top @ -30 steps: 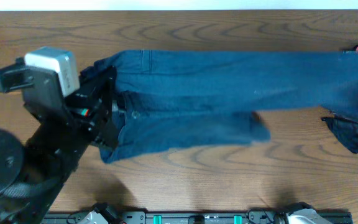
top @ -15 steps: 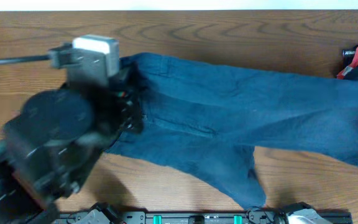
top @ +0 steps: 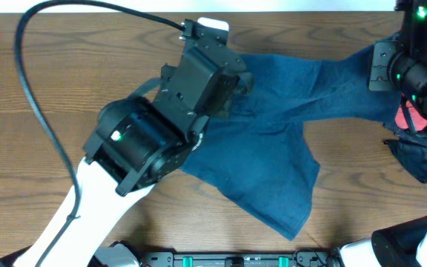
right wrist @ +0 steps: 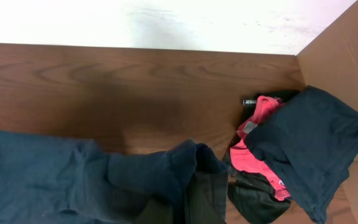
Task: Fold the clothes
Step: 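Pull the denim's top edge with both grippers to flatten it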
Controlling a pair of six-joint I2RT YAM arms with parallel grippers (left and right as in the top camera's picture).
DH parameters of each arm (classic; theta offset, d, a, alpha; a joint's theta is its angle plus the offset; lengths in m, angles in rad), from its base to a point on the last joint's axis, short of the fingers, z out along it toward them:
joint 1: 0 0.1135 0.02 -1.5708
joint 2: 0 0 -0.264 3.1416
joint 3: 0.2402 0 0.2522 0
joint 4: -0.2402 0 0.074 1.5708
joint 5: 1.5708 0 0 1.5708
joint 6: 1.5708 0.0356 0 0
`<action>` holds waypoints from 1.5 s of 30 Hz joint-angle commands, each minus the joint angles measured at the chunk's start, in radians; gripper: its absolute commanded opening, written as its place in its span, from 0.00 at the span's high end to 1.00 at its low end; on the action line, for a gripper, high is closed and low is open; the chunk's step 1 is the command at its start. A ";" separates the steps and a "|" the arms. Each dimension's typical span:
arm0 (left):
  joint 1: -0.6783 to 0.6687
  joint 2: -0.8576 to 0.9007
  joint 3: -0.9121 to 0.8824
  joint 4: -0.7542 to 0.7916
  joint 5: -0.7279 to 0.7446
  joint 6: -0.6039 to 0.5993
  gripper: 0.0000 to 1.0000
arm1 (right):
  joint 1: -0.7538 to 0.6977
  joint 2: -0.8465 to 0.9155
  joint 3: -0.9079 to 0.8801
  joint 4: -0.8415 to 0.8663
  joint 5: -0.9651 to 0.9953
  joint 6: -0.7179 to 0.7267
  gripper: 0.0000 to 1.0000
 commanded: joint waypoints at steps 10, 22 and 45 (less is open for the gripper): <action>0.190 0.016 -0.011 -0.042 -0.056 -0.136 0.94 | 0.003 -0.021 0.013 0.000 -0.018 0.021 0.99; 0.379 0.010 -0.086 -0.171 -0.007 -0.413 0.94 | 0.003 -0.020 0.013 0.001 -0.018 0.021 0.99; 0.385 0.043 -0.304 0.060 0.027 -0.359 0.94 | 0.003 0.168 0.013 0.050 -0.115 0.021 0.99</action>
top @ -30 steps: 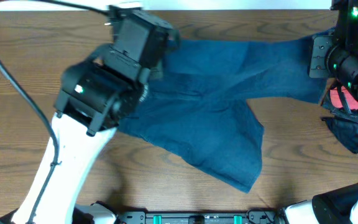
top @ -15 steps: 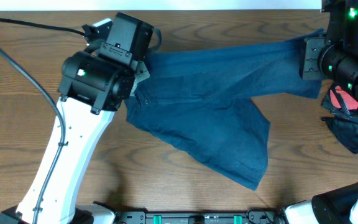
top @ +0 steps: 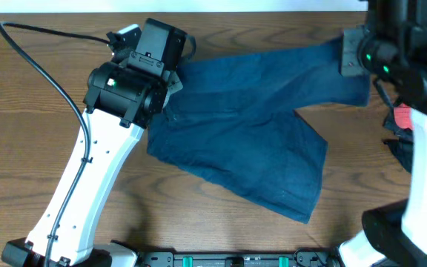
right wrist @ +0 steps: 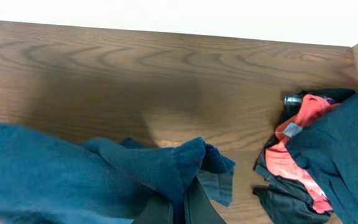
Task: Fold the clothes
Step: 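Pull the denim's top edge with both grippers to flatten it, then release the denim waistband and raise both grippers away from it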
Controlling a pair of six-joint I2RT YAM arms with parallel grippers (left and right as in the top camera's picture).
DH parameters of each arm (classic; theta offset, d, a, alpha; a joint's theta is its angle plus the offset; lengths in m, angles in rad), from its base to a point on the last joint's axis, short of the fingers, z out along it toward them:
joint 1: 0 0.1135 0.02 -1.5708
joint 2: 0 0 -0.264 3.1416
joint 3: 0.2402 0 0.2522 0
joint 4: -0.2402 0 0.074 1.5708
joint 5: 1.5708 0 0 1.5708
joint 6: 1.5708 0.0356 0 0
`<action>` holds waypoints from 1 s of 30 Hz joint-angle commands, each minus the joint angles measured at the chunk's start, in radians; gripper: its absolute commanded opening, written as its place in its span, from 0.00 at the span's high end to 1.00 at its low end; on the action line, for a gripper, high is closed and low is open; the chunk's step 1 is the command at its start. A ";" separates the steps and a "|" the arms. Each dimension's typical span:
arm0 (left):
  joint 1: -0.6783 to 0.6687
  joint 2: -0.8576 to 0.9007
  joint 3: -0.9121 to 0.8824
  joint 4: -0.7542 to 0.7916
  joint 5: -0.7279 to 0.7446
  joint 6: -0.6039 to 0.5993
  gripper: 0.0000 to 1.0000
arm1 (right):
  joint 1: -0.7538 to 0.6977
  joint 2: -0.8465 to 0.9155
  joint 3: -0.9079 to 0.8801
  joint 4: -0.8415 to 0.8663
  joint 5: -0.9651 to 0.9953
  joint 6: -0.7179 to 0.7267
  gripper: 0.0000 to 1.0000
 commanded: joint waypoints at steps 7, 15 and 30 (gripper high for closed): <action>0.048 0.111 -0.002 0.075 -0.042 0.113 0.94 | -0.005 0.158 0.012 0.063 -0.007 0.006 0.99; 0.060 0.241 -0.002 0.124 -0.024 0.112 0.94 | -0.005 0.254 0.012 0.111 -0.014 -0.009 0.99; 0.060 0.415 -0.002 0.291 -0.023 0.142 0.94 | -0.015 0.408 0.012 0.217 -0.037 -0.048 0.99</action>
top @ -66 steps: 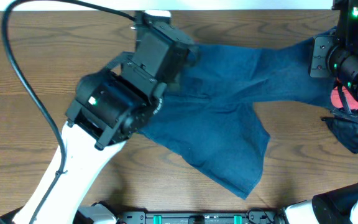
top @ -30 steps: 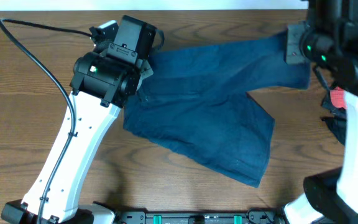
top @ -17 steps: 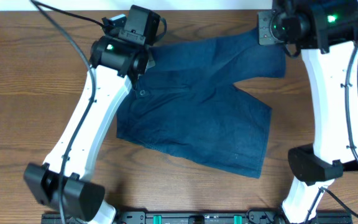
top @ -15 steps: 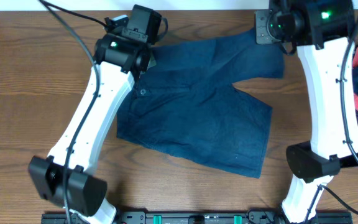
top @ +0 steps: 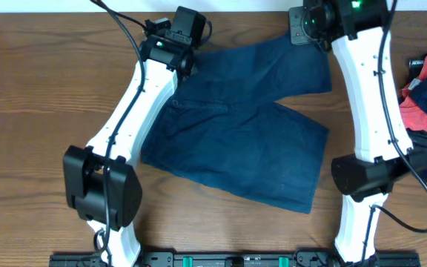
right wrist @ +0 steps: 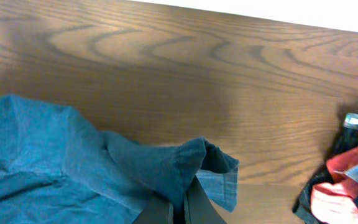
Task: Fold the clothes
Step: 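Release the denim waistband and raise both grippers away from it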
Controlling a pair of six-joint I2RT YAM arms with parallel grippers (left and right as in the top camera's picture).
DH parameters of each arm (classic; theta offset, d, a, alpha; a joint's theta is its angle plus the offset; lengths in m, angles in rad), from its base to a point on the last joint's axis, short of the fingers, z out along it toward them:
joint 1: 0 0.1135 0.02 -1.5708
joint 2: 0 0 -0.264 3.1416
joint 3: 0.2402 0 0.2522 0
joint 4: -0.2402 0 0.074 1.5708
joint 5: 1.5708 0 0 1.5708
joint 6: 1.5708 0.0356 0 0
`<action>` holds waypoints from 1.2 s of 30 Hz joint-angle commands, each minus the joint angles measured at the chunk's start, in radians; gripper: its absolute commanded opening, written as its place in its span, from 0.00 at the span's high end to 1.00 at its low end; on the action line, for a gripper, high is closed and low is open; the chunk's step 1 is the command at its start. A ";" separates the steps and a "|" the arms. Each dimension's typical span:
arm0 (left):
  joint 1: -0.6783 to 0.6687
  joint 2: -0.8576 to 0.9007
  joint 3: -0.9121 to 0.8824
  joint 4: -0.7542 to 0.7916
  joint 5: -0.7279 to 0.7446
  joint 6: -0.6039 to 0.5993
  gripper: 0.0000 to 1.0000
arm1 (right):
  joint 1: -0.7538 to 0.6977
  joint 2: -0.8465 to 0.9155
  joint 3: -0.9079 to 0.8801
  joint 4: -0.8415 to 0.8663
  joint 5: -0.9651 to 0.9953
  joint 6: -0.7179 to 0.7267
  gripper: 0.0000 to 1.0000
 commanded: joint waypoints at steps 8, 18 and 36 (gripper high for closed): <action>0.006 0.093 -0.002 0.143 -0.016 0.127 0.94 | -0.020 0.106 0.012 0.126 -0.007 -0.029 0.99; 0.060 0.164 -0.002 0.242 -0.016 0.126 0.89 | -0.033 0.197 0.011 0.201 -0.006 -0.036 0.99; 0.273 0.193 -0.002 0.422 0.237 0.149 0.02 | -0.117 0.242 0.011 0.408 -0.014 -0.035 0.01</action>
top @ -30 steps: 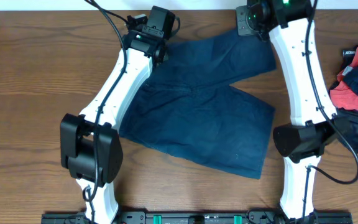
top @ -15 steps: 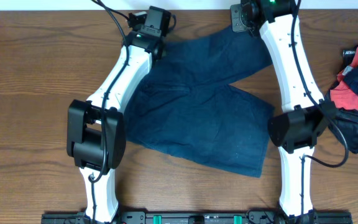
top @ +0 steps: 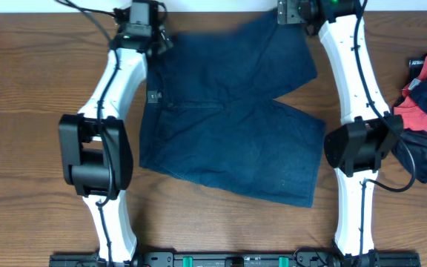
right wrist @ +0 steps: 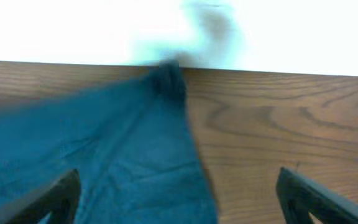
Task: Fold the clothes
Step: 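Release the denim waistband and raise both grippers away from it, then move both grippers down to the bottom leg hems of the shorts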
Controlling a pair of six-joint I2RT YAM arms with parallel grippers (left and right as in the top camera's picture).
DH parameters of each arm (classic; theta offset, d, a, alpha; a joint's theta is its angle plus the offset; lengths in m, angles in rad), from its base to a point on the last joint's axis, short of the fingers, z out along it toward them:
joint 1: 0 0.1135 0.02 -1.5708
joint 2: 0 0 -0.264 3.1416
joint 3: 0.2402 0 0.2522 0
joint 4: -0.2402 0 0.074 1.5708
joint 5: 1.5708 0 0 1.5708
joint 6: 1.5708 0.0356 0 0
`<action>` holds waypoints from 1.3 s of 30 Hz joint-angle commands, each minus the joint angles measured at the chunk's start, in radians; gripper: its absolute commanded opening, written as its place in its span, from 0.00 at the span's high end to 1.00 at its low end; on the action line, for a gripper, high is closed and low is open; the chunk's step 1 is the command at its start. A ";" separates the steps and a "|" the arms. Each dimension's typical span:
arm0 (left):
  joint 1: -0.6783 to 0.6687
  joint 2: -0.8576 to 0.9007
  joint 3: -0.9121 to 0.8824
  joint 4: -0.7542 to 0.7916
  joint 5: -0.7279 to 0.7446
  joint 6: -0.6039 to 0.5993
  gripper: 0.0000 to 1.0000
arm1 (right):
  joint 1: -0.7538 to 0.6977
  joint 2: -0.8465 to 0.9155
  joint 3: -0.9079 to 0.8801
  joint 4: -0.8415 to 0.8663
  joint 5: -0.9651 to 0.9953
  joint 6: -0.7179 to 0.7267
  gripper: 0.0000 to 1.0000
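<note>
Dark blue shorts [top: 228, 111] lie spread flat on the wooden table [top: 28, 148], waistband to the left and legs to the right. My right gripper [top: 295, 10] is at the far edge over the upper leg's hem. In the right wrist view the right gripper [right wrist: 179, 199] is open, its fingers [right wrist: 61, 193] wide apart over the blue cloth [right wrist: 117, 155], holding nothing. A corner of the hem [right wrist: 166, 78] reaches the table's far edge. My left gripper [top: 143, 16] sits at the shorts' far left corner by the waistband; its jaws are hidden from above.
A pile of red and dark clothes [top: 425, 89] lies at the table's right edge. Both white arms stretch from the near edge to the far edge, along the two sides of the shorts. The white wall [right wrist: 73, 25] begins right behind the far edge.
My right gripper, then shut on the leg hem, is now open and the hem lies on the table. Both grippers are nearer the far edge, and the shorts lie flatter and farther back.
First both grippers held the shorts bunched up above the table, the right one near the clothes pile. Then the shorts were stretched between them, later lowered toward the far side. Now the shorts lie spread out and the right gripper has let go.
</note>
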 commanded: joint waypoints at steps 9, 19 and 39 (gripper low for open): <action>0.031 0.000 -0.002 -0.113 0.106 0.069 0.02 | -0.063 0.005 0.011 -0.057 -0.086 0.005 0.01; 0.034 -0.160 -0.002 -0.352 0.108 0.072 0.18 | -0.056 -0.035 0.011 -0.238 -0.086 -0.024 0.01; 0.019 -0.569 -0.185 -0.716 0.103 0.064 0.36 | 0.019 -0.443 0.011 -0.557 0.043 0.029 0.01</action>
